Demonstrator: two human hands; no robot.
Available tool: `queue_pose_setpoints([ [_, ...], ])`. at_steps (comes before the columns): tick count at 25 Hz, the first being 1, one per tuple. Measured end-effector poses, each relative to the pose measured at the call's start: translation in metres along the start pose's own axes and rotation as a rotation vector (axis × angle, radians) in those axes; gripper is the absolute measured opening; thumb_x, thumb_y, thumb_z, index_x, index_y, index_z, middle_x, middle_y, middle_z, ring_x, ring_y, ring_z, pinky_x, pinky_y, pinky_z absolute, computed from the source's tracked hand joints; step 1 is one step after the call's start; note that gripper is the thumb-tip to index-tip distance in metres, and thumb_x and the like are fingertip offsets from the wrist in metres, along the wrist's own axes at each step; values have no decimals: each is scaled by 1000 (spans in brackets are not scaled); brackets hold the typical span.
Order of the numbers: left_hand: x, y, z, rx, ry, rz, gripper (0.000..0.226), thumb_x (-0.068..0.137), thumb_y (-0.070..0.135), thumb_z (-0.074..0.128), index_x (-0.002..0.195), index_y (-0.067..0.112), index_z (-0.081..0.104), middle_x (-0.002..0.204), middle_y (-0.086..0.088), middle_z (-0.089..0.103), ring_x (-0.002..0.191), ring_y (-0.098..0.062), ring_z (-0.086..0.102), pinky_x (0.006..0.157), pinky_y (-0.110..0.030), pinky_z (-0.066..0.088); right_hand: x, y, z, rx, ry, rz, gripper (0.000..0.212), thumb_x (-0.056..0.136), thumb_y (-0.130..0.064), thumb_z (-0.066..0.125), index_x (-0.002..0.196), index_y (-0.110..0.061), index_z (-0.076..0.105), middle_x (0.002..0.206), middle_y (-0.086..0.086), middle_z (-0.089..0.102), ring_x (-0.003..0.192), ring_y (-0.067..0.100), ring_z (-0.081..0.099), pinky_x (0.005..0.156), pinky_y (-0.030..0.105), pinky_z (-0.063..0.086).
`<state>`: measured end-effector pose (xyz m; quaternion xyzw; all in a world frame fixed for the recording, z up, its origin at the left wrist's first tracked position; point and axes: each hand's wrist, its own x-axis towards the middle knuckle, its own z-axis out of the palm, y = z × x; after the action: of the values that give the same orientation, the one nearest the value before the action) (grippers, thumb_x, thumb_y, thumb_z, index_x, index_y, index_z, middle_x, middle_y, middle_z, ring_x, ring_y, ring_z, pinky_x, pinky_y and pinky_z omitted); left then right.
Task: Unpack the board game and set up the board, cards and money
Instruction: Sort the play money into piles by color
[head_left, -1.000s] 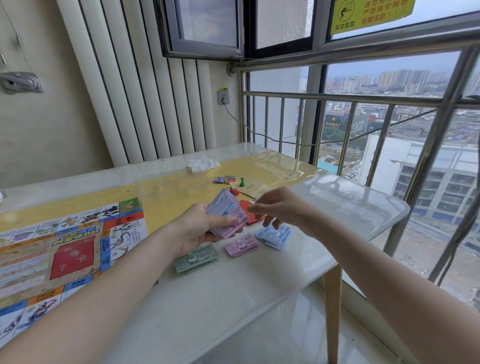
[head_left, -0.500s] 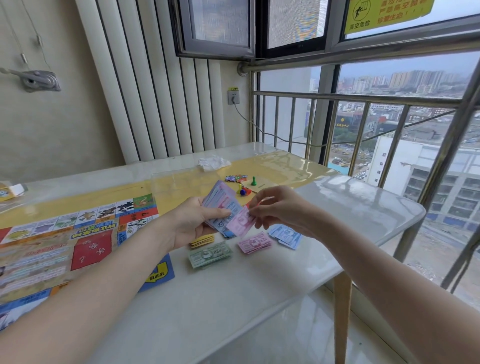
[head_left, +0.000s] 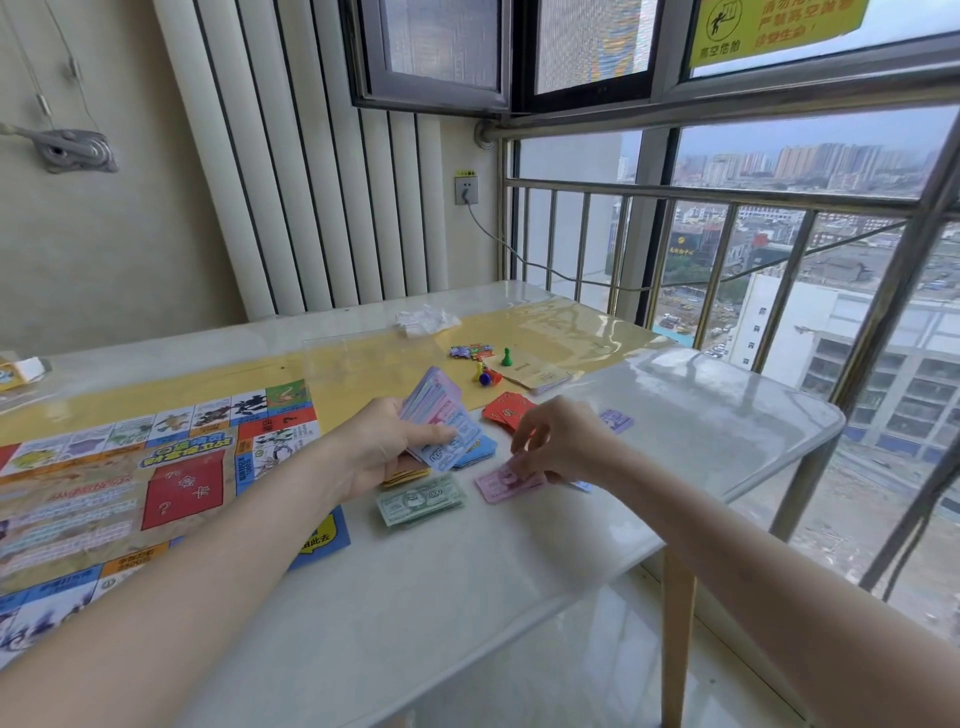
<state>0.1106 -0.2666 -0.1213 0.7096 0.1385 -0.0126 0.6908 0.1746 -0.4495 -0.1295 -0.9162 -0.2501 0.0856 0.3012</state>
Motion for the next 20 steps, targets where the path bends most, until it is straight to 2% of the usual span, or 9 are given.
queue_pose_setpoints([
  [2,-1,-2,-2,11,-27,-10,21,80,-3,65,97,6,57,85,-9,65,64,-13,67,56,-19,56,0,2,4,-165,21,-33,22,74,-19,75,93,-12,68,83,0,57,66,12,54,53,19,41],
  [4,-3,-3,-4,23,-53,-19,24,79,-2,66,101,4,58,86,-9,67,63,-12,68,58,-20,57,1,0,0,-137,80,-62,20,76,-21,74,92,-11,67,85,1,58,74,14,54,58,20,42],
  [6,-5,-2,-4,34,-73,-15,28,79,-2,66,105,3,58,87,-9,67,66,-12,68,59,-20,57,1,-8,-6,195,90,-51,17,81,-23,69,82,-6,66,77,6,62,55,13,53,45,16,40],
  [8,-7,0,-2,18,-84,-3,25,80,-2,65,103,3,58,87,-9,66,70,-15,66,58,-19,56,-1,-15,-9,423,-15,-33,23,84,-23,65,80,-1,67,67,7,63,45,12,51,38,17,36],
  [11,-9,3,1,-47,-120,8,13,84,1,60,97,4,60,83,-9,67,66,-13,68,58,-20,57,-1,-18,-5,485,-82,-47,16,81,-11,69,83,4,67,62,6,62,48,12,52,40,17,38],
  [15,-7,6,-3,-112,-139,18,13,90,7,54,102,2,59,84,-11,71,69,-14,70,69,-26,58,-1,-14,-10,585,17,-10,7,79,-5,69,72,-2,67,56,5,59,44,8,49,39,16,37],
  [18,-4,8,-3,-99,-135,29,12,92,3,51,100,2,60,91,-16,71,73,-18,71,72,-26,58,0,-5,-30,674,73,68,6,82,-1,64,85,2,67,61,8,58,46,10,45,41,15,37],
  [20,-3,9,3,-84,-155,26,13,93,2,49,100,0,60,91,-16,72,73,-17,72,69,-24,59,-2,6,-46,617,93,141,4,82,-4,64,84,-2,67,64,8,59,49,11,45,43,17,38],
])
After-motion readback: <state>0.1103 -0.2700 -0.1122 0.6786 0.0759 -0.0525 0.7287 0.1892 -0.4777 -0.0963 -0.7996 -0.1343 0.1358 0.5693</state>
